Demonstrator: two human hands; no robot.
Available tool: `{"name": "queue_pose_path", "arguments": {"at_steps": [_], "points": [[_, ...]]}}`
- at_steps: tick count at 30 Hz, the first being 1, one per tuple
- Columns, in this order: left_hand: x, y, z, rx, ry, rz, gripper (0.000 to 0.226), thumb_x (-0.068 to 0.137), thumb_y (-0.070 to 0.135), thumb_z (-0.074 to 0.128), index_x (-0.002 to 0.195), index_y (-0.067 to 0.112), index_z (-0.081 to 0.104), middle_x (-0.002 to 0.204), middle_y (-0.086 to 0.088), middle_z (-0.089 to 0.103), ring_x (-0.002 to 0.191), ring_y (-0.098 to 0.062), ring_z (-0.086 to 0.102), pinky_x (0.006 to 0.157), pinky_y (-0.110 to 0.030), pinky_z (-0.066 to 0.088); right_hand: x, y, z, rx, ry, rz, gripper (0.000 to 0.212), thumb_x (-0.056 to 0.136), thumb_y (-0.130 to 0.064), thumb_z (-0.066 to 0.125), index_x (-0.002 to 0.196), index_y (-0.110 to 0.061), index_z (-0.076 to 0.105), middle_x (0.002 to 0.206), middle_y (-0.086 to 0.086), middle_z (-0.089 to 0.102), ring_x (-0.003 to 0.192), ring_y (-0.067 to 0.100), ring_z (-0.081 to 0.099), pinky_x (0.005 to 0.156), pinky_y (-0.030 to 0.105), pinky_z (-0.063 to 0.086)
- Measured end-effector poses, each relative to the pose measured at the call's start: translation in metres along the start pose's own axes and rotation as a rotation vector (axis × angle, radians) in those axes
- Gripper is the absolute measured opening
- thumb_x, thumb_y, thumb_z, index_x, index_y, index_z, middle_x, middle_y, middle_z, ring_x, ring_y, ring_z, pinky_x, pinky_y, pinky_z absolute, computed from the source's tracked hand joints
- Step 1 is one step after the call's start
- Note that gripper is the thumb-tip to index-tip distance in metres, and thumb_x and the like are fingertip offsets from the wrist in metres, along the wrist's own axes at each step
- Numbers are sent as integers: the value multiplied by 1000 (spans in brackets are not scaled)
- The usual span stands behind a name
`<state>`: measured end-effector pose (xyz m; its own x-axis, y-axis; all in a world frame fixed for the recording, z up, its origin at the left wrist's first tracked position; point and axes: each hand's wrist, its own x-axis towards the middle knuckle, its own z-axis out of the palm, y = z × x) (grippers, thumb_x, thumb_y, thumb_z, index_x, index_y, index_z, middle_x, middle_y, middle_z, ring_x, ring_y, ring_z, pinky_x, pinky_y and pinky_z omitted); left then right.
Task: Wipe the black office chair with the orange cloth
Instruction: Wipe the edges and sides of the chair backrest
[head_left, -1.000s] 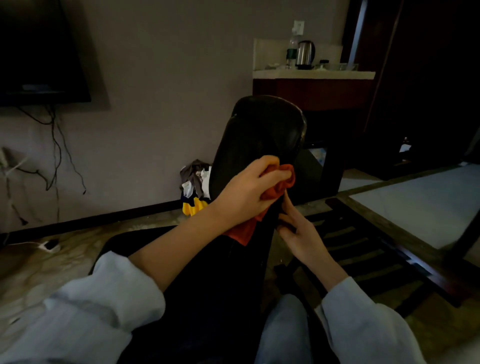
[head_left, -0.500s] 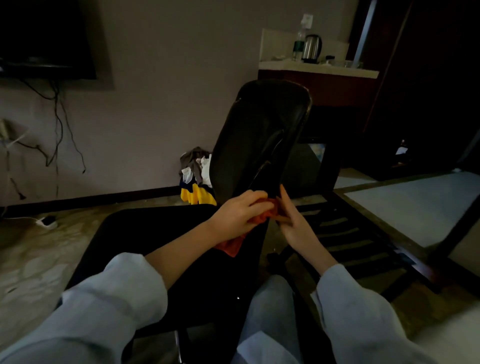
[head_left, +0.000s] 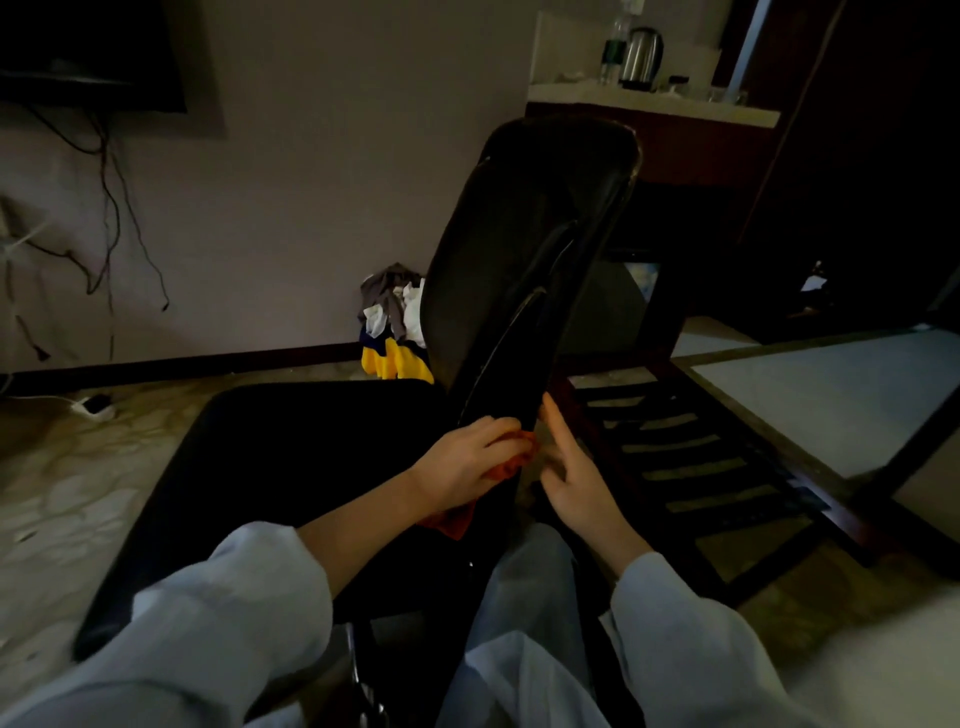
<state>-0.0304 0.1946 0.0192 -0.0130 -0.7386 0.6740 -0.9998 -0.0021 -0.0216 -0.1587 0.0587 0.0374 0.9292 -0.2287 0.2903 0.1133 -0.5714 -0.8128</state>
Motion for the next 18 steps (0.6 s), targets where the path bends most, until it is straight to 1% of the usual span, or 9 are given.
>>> {"name": "queue_pose_path", "arguments": {"at_steps": [3,5,6,8,9,11,13,16,18], "points": [[14,1,-12,-34,109,-58,34,85,18,50,119,12,52,120,-5,41,100,-20,49,84,-25,45,-6,6,6,56,-8,1,89,88,10,42,134,-60,12,151,-5,31,138,7,31,116,36,27],[28,-2,-20,-62,204,-95,36,85,16,54,121,15,48,121,-5,41,103,-20,49,89,-24,43,-8,7,9,106,8,6,85,89,11,42,133,-58,16,143,-5,41,132,5,41,110,27,34],[32,-3,-22,-65,221,-94,37,85,16,55,121,15,48,121,-6,40,103,-20,49,90,-24,42,-8,7,11,123,18,14,83,89,12,41,132,-56,18,140,-5,44,128,4,44,107,21,37],[35,-1,-22,-48,206,-53,37,85,16,55,121,14,47,122,-6,39,101,-20,47,89,-24,40,-9,7,14,168,41,33,81,89,13,41,130,-54,21,133,-8,49,121,0,50,98,12,40],[33,0,-19,-40,193,-29,35,86,16,54,121,13,47,122,-7,39,99,-20,47,88,-24,40,-9,9,15,184,55,43,79,89,13,41,129,-53,23,130,-14,49,118,-3,50,95,10,40],[22,0,-9,-11,160,5,34,87,17,52,120,12,47,122,-8,39,96,-20,47,85,-25,41,-10,12,17,186,70,58,77,89,13,40,128,-52,27,126,-24,46,119,-7,49,98,12,39],[5,0,7,21,110,11,33,86,17,50,119,12,47,122,-9,39,95,-21,47,81,-27,45,-13,17,20,167,56,79,77,88,14,40,129,-51,28,128,-27,43,122,-7,46,102,17,38],[-27,1,29,56,14,8,30,87,19,46,117,14,48,120,-7,42,88,-23,54,68,-32,53,-17,21,23,178,9,110,75,89,14,39,133,-45,25,125,-29,42,112,-11,52,91,13,43],[-44,4,37,47,-57,13,29,89,22,44,117,16,48,118,-4,43,85,-22,56,65,-31,51,-19,25,25,201,-26,139,73,91,13,39,137,-41,20,127,-29,39,110,-19,48,90,11,42]]}}
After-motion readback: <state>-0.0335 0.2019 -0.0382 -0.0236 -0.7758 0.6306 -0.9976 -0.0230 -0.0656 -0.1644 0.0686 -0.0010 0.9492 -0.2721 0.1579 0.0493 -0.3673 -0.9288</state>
